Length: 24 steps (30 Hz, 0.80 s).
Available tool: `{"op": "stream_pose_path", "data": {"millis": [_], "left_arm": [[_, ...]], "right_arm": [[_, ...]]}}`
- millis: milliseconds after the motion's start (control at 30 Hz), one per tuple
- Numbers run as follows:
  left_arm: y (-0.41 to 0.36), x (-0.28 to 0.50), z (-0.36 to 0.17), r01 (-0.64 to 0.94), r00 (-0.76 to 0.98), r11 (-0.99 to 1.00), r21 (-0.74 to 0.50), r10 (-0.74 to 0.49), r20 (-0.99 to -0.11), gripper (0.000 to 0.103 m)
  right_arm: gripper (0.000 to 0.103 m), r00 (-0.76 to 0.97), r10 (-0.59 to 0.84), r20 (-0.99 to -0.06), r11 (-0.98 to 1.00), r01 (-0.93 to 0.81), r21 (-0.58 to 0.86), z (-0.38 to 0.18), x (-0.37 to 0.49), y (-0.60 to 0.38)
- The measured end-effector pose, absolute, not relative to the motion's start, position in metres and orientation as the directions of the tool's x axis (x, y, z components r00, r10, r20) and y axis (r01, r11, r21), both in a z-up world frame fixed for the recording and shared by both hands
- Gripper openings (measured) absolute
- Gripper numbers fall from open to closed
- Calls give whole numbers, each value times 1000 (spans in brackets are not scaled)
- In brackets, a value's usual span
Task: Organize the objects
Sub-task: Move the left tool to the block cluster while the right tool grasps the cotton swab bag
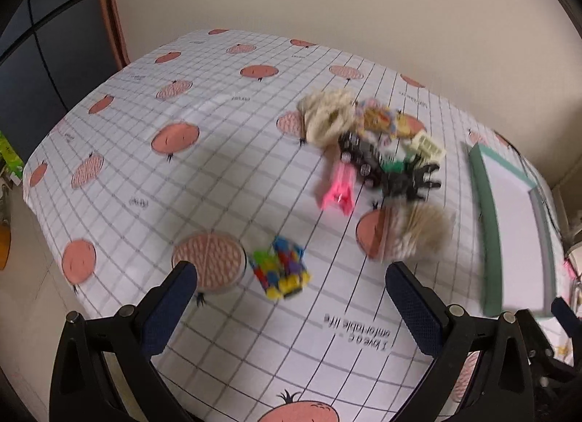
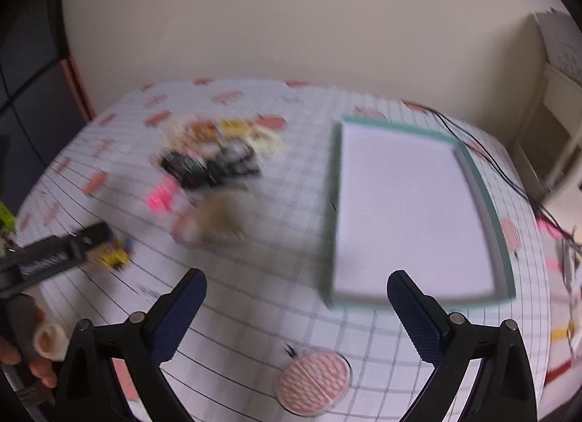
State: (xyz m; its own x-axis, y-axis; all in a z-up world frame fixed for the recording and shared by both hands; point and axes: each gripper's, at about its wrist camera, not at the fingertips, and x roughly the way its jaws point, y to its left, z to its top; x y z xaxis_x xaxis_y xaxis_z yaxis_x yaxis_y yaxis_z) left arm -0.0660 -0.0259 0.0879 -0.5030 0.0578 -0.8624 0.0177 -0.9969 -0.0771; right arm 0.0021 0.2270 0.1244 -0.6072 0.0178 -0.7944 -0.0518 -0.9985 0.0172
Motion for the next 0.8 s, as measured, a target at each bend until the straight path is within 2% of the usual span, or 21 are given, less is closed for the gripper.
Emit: {"op": "stream_pose_path", "data": {"millis": [233, 567, 800], "left_arm": [[-49, -100, 99, 61, -462, -995, -81, 44, -886, 103], [-45, -126, 54, 102, -299, -990, -99, 65, -952, 98], [-42, -127, 31, 141, -220, -980, -138, 105, -970, 91]], "right_arm": [[101, -583, -58, -810, -998, 7, 67, 144, -44, 209], [96, -416, -66, -907, -998, 12, 67, 74, -99, 190], [95, -370, -76, -926, -997, 50, 62, 49, -111, 168]]}}
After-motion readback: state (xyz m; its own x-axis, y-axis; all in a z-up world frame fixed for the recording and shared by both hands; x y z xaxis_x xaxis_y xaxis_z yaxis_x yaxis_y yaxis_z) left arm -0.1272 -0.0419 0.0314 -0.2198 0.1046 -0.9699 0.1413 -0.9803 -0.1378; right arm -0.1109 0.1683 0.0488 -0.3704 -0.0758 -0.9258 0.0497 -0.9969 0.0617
